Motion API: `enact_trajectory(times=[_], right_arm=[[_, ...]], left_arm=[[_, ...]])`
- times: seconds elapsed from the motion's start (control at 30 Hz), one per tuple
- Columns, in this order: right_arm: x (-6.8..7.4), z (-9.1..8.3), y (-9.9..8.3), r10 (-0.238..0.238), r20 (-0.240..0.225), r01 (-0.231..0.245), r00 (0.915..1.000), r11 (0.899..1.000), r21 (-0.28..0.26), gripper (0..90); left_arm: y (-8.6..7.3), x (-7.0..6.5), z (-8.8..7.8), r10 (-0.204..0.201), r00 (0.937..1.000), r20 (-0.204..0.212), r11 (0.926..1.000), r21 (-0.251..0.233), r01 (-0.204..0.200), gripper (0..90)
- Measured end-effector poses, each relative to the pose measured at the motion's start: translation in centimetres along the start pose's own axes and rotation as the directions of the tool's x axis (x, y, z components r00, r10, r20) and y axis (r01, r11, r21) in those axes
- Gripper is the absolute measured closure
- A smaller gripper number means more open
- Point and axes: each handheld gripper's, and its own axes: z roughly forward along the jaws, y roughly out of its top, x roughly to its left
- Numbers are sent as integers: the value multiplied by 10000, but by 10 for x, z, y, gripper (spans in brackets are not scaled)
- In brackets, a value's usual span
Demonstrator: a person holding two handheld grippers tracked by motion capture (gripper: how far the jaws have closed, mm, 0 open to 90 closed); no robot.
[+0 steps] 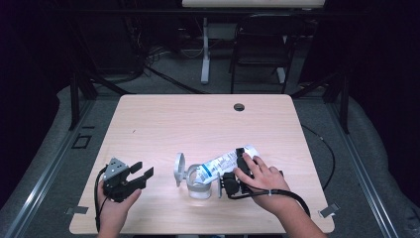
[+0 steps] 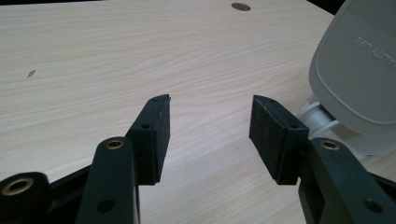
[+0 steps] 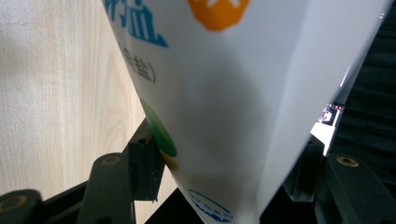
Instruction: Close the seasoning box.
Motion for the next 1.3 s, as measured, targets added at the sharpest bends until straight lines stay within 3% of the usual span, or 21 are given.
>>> enact_trajectory(times=[1.3], right_arm=[[-1, -1, 0, -213, 34, 212, 9998, 9998, 34, 424]], left_arm=[[-1, 1, 0, -50, 10000, -25, 10000, -9, 50, 487]])
